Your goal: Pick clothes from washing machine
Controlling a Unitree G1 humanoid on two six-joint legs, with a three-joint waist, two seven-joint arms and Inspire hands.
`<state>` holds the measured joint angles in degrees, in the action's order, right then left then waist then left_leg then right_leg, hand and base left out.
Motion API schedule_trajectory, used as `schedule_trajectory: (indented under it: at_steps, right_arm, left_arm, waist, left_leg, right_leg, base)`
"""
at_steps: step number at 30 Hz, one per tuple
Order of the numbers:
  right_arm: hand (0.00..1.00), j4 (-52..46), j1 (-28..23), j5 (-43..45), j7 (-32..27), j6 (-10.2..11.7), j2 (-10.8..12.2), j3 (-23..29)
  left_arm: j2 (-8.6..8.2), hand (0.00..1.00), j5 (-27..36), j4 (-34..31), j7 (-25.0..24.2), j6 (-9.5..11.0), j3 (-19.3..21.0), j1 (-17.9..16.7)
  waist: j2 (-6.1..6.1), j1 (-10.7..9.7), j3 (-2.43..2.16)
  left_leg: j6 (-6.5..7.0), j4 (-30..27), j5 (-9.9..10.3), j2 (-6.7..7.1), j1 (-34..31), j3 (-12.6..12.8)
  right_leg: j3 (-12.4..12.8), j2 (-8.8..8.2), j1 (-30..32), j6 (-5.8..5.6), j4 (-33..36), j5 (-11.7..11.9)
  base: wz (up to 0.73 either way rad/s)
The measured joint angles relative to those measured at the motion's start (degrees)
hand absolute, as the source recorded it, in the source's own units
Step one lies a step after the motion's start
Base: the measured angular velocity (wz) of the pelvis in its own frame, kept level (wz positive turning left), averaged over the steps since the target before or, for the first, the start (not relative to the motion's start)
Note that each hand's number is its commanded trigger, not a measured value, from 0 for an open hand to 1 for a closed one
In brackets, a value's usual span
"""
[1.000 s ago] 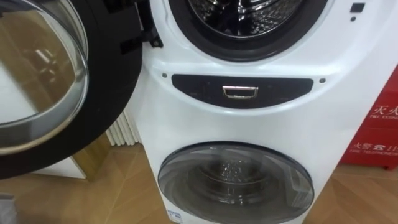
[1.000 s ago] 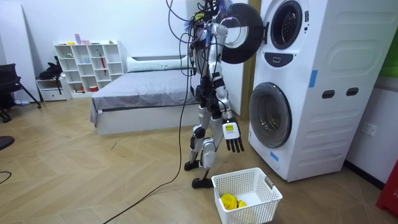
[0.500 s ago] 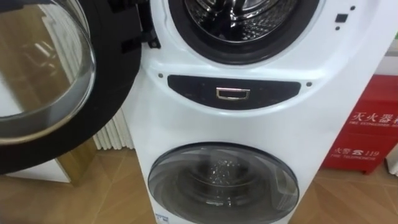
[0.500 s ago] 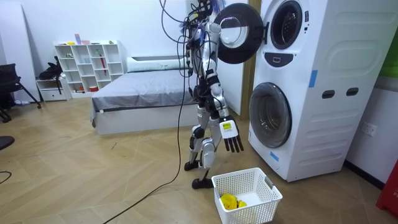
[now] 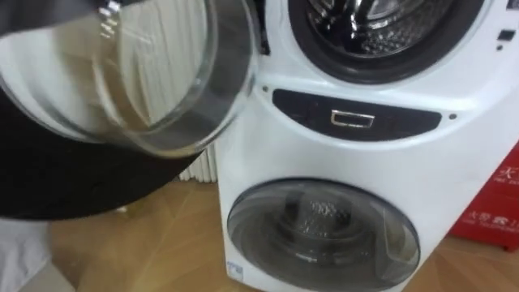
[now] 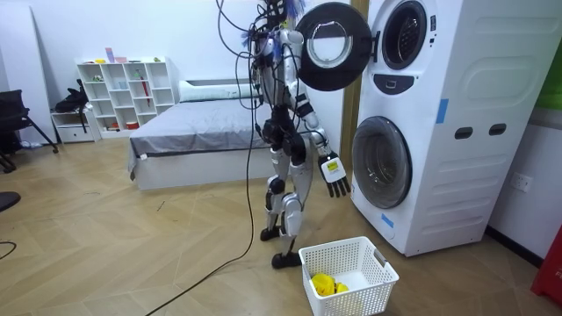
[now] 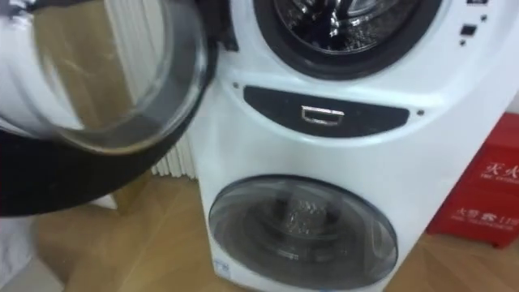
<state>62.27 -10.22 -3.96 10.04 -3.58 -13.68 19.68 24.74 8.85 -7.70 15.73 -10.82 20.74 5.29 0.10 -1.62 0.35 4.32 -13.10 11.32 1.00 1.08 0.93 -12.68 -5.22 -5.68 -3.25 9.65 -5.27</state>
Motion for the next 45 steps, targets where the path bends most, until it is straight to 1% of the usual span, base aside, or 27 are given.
schedule_trajectory:
  at_steps: [3, 5, 7, 9, 12, 13, 14, 15, 16, 17, 19, 21, 24, 27, 29, 30, 31, 32, 33, 35, 37, 39, 40, 41, 42, 44, 45]
  right_arm:
    - [0.00, -0.61, 0.16, -0.20, 0.73, 0.10, -0.03, -0.58]
    - [0.00, -0.40, -0.32, -0.55, 0.74, -0.05, -0.02, -1.62]
    - [0.00, -0.38, -0.03, -0.73, 0.84, -0.05, -0.02, -2.80]
    - [0.00, -0.53, 1.35, -1.32, 1.35, 0.41, -0.30, -3.27]
    - [0.00, -0.70, 0.88, -2.83, 1.43, 0.38, -0.92, -5.15]
    - [0.00, -0.72, 0.79, -2.85, 1.48, 0.33, -0.92, -6.06]
    - [0.00, -0.74, 0.86, -3.13, 1.53, 0.33, -0.89, -6.95]
    - [0.00, -0.73, 0.86, -3.35, 1.53, 0.32, -0.86, -7.42]
    - [0.00, -0.73, 0.92, -3.58, 1.39, 0.32, -0.76, -8.06]
    - [0.00, -0.73, 0.94, -3.67, 1.35, 0.32, -0.79, -8.61]
    - [0.00, -0.73, 1.17, -3.98, 1.14, 0.47, -0.86, -9.71]
    - [0.00, -0.72, 1.30, -5.01, 0.86, 0.47, -0.88, -10.78]
    - [0.00, -0.64, 2.80, -7.15, 0.30, 0.57, -0.98, -12.87]
    - [0.00, -0.59, 4.28, -8.22, 0.13, 1.13, -0.97, -15.06]
    - [0.00, -0.48, 5.67, -7.06, -0.03, 1.07, -0.91, -16.24]
    - [0.00, -0.51, 5.98, -6.91, -0.05, 1.06, -0.86, -16.43]
    - [0.00, -0.62, 6.12, -6.97, -0.11, 1.06, -0.85, -17.05]
    - [0.00, -0.74, 6.13, -6.98, -0.64, 0.95, -0.82, -17.98]
    - [0.00, -0.91, 6.13, -6.97, -0.82, 0.95, -0.77, -18.48]
    - [0.00, -1.22, 6.14, -7.10, -1.22, 0.87, -0.02, -18.66]
    - [0.00, -1.12, 6.13, -7.14, -1.30, 0.86, 0.49, -19.62]
    - [0.00, -1.02, 6.10, -7.84, -1.66, 0.16, 1.45, -20.19]
    - [0.00, -0.92, 5.94, -7.97, -2.06, -0.21, 2.37, -20.27]
    - [0.00, -0.93, 5.55, -8.26, -2.61, -0.19, 3.14, -20.22]
    - [0.00, -0.94, 5.27, -8.33, -2.81, -0.19, 3.44, -20.08]
    - [0.00, -1.05, 4.12, -8.96, -3.02, -0.18, 4.63, -19.21]
    - [0.00, -1.12, 3.70, -9.60, -3.01, -0.17, 4.81, -18.64]
  left_arm:
    - [-0.36, 0.00, -0.61, -7.36, -4.44, -0.48, -3.37, -0.92]
    - [-1.10, 0.00, -0.60, -14.38, -9.12, -0.46, -8.68, -3.26]
    - [-1.20, 0.00, -0.90, -16.18, -10.52, -0.54, -11.52, -3.27]
    - [-0.98, 0.00, -0.43, -17.85, -12.54, -0.55, -13.60, -2.99]
    - [0.03, 0.00, 1.44, -18.92, -15.70, -0.54, -16.62, -1.60]
    - [0.42, 0.00, 2.76, -19.84, -17.16, -0.53, -18.31, -1.55]
    - [0.49, 0.00, 3.48, -20.66, -18.88, -0.52, -19.77, -1.25]
    - [0.49, 0.00, 4.37, -20.98, -19.85, -0.50, -20.53, -0.91]
    - [0.49, 0.00, 5.90, -21.58, -21.81, -0.46, -22.01, -0.10]
    - [0.49, 0.00, 6.84, -21.72, -24.10, -0.31, -23.71, 1.10]
    - [0.30, 0.00, 6.97, -21.57, -25.35, -0.22, -24.50, 1.71]
    - [0.50, 0.00, 8.06, -21.59, -27.26, 0.00, -26.67, 3.22]
    - [-0.55, 0.00, 10.01, -21.79, -30.29, 0.18, -30.26, 4.36]
    - [-2.65, 0.00, 11.83, -21.77, -32.46, 0.28, -34.13, 6.82]
    - [-4.72, 0.00, 11.63, -21.34, -33.42, 0.46, -37.12, 9.01]
    - [-5.29, 0.00, 11.69, -21.07, -33.77, 0.48, -37.63, 9.37]
    - [-6.58, 0.00, 11.70, -19.65, -33.96, 0.59, -39.11, 10.15]
    - [-8.11, 0.00, 11.62, -17.70, -33.99, 0.79, -40.40, 10.31]
    - [-8.89, 0.00, 11.60, -16.59, -33.97, 0.78, -40.94, 10.30]
    - [-11.43, 0.00, 11.60, -10.88, -33.82, 0.83, -42.16, 10.25]
    - [-11.80, 0.00, 11.52, -4.80, -33.44, 0.86, -42.72, 9.64]
    - [-12.22, 0.00, 10.30, 1.51, -32.25, 1.14, -42.50, 6.33]
    - [-12.55, 0.00, 7.18, 6.38, -30.97, 1.45, -42.17, 2.85]
    - [-12.60, 0.00, 3.81, 12.39, -29.84, 1.51, -41.70, -0.62]
    - [-12.63, 0.00, 1.61, 15.28, -29.51, 1.33, -41.26, -2.22]
    - [-12.59, 0.00, -6.59, 25.46, -27.31, 1.27, -37.25, -9.16]
    - [-12.63, 0.00, -7.76, 28.52, -26.59, 1.66, -35.93, -10.66]
  waist:
    - [0.04, -0.42, 0.02]
    - [0.19, -0.40, 0.05]
    - [0.61, -0.65, 0.14]
    - [1.95, -2.58, -0.09]
    - [2.89, -4.15, -0.23]
    - [2.92, -4.44, -0.23]
    - [3.24, -4.98, -0.39]
    - [3.07, -5.50, -0.27]
    - [3.22, -6.14, -0.37]
    - [2.85, -6.35, -0.12]
    - [2.83, -7.19, -0.11]
    - [2.61, -7.51, 0.04]
    - [2.56, -7.64, 0.04]
    - [2.59, -8.03, 0.02]
    - [2.51, -8.90, 0.06]
    - [2.47, -9.26, 0.09]
    - [2.12, -9.39, 0.31]
    - [2.17, -9.37, 0.21]
    - [2.18, -9.46, 0.21]
    - [1.99, -9.50, 0.33]
    - [1.57, -9.54, 0.46]
    - [0.70, -9.31, 0.68]
    - [0.23, -8.82, 0.66]
    - [-0.15, -9.15, 0.26]
    - [-0.48, -9.16, 0.17]
    - [-1.73, -8.70, -0.05]
    - [-1.87, -8.42, -0.15]
  left_leg:
    - [1.02, -0.62, -0.44, 0.95, -2.00, -0.01]
    - [1.82, -0.70, -0.93, 1.82, -2.93, 0.06]
    - [1.91, -0.61, -0.96, 1.92, -3.03, 0.92]
    - [2.45, -0.69, -0.91, 2.31, -3.46, 2.13]
    - [2.95, -0.33, -1.17, 2.78, -3.36, 2.74]
    - [3.31, 0.17, -1.37, 2.83, -3.28, 3.82]
    - [3.32, 0.37, -1.39, 2.82, -3.27, 4.36]
    - [3.31, 0.38, -1.38, 2.81, -3.24, 4.56]
    - [3.16, 0.47, -1.31, 2.72, -2.91, 4.91]
    - [2.86, 0.82, -1.14, 2.56, -2.47, 5.20]
    - [2.44, 0.89, -0.90, 2.08, -2.33, 5.42]
    - [2.19, 0.92, -0.85, 1.62, -2.00, 5.62]
    - [1.91, 1.43, -0.75, 1.46, -1.39, 6.55]
    - [1.87, 1.84, -0.71, 1.49, -1.36, 6.90]
    - [1.86, 2.27, -0.72, 1.49, -1.15, 6.90]
    - [1.86, 2.38, -0.71, 1.50, -1.02, 6.91]
    - [1.86, 2.81, -0.71, 1.49, -0.60, 7.06]
    - [1.84, 3.25, -0.72, 1.47, -0.18, 7.37]
    - [1.84, 3.45, -0.72, 1.47, 0.06, 7.61]
    - [1.84, 3.75, -0.72, 1.45, 0.52, 8.42]
    - [1.69, 3.93, -0.64, 1.37, 0.69, 8.79]
    - [1.41, 4.05, -0.47, 1.10, 1.18, 9.82]
    - [0.99, 4.11, -0.22, 0.76, 1.40, 10.20]
    - [0.61, 4.10, 0.00, 0.52, 1.75, 9.92]
    - [0.43, 4.03, 0.11, 0.35, 1.95, 9.90]
    - [-0.29, 3.62, 0.52, -0.58, 1.96, 9.94]
    - [-0.46, 3.60, 0.62, -0.76, 2.01, 9.95]
  right_leg:
    - [0.00, -0.90, 1.29, -0.18, -0.02, 0.68]
    - [-0.04, -1.85, 2.00, -0.57, 0.04, 1.11]
    - [-0.06, -2.28, 2.05, -1.02, 0.06, 1.64]
    - [-0.21, -2.71, 2.78, -1.11, 0.02, 1.91]
    - [-0.18, -3.28, 3.00, -1.25, 0.03, 1.96]
    - [0.06, -3.45, 3.53, -1.55, 0.11, 1.82]
    - [-0.25, -3.46, 3.73, -1.78, -0.03, 1.69]
    - [-0.38, -3.51, 3.73, -2.04, -0.03, 1.52]
    - [-0.35, -3.49, 3.64, -2.44, 0.01, 1.25]
    - [-0.18, -3.26, 3.53, -2.53, -0.09, 1.13]
    - [-0.21, -2.77, 3.55, -2.50, -0.20, 1.11]
    - [-0.20, -2.43, 3.58, -2.38, -0.14, 1.04]
    - [-0.10, -2.30, 3.65, -2.06, -0.35, 0.63]
    - [-0.07, -2.28, 3.63, -2.07, -1.10, 0.61]
    - [-0.05, -2.26, 3.65, -2.10, -1.06, 0.55]
    - [-0.05, -2.26, 3.67, -2.10, -1.07, 0.54]
    - [-0.06, -2.23, 3.56, -2.10, -1.06, 0.54]
    - [-0.05, -2.15, 3.55, -2.10, -1.04, 0.54]
    - [-0.01, -2.15, 3.53, -2.10, -1.04, 0.53]
    - [0.11, -2.16, 3.52, -2.07, -1.04, 0.35]
    - [0.18, -2.06, 3.56, -1.94, -1.00, 0.14]
    - [1.05, -1.81, 3.54, -1.72, -0.94, -0.25]
    - [1.27, -1.37, 3.35, -1.53, -0.95, -0.37]
    - [0.97, -1.04, 2.84, -1.28, -1.15, -0.54]
    - [0.97, -0.89, 2.67, -1.14, -1.14, -0.67]
    - [0.81, -0.09, 2.61, -0.81, -1.02, -0.88]
    - [0.57, 0.10, 2.60, -0.77, -1.05, -0.89]
  base:
    - [0.04]
    - [0.10]
    - [-0.13]
    - [-0.32]
    - [-0.15]
    - [-0.40]
    - [-0.41]
    - [-0.24]
    - [-0.20]
    - [-0.22]
    - [-0.12]
    - [-0.02]
    - [-0.16]
    - [-0.06]
    - [0.00]
    - [-0.06]
    - [-0.12]
    - [-0.16]
    - [-0.18]
    - [-0.18]
    - [-0.17]
    - [-0.25]
    - [-0.21]
    - [-0.12]
    - [0.00]
    - [0.00]
    - [-0.06]
